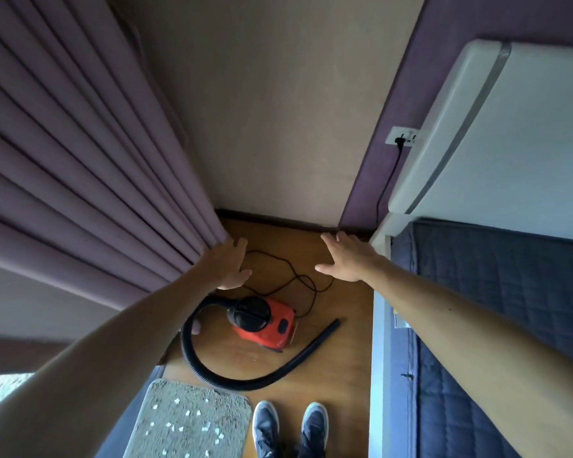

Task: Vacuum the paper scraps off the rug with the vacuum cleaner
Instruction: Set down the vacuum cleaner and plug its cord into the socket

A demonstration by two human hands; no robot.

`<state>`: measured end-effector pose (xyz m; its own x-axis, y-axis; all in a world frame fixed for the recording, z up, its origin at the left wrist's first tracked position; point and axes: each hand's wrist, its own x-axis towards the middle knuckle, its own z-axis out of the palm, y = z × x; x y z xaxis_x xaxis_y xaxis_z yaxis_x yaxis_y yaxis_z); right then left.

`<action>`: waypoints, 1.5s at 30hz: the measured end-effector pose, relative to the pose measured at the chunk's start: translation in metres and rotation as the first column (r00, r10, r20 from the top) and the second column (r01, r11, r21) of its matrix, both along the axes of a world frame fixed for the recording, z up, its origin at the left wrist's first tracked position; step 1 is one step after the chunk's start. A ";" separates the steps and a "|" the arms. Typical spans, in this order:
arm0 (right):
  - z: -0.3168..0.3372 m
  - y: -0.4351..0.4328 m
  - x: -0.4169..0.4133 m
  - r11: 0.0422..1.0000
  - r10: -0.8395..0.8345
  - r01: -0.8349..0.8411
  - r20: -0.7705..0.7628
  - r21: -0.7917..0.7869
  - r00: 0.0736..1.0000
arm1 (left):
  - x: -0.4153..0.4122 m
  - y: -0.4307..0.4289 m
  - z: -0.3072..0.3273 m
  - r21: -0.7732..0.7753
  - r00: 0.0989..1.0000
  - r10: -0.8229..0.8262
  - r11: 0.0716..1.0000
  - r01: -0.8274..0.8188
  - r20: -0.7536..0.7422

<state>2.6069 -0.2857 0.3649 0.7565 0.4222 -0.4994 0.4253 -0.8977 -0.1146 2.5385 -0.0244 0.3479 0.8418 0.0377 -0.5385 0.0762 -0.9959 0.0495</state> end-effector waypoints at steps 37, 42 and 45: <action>-0.368 -0.023 -0.128 0.996 -0.027 -0.004 -0.360 -0.085 0.933 | -0.119 -0.032 -0.352 -0.064 0.930 -0.090 0.995 0.072 -0.356; -0.428 -0.024 -0.148 0.996 -0.068 0.040 -0.386 -0.081 0.920 | -0.136 -0.030 -0.405 -0.057 0.925 -0.088 0.996 0.072 -0.370; -0.461 -0.027 -0.165 0.996 -0.072 0.044 -0.422 -0.075 0.904 | -0.146 -0.031 -0.435 -0.072 0.928 -0.089 0.995 0.067 -0.361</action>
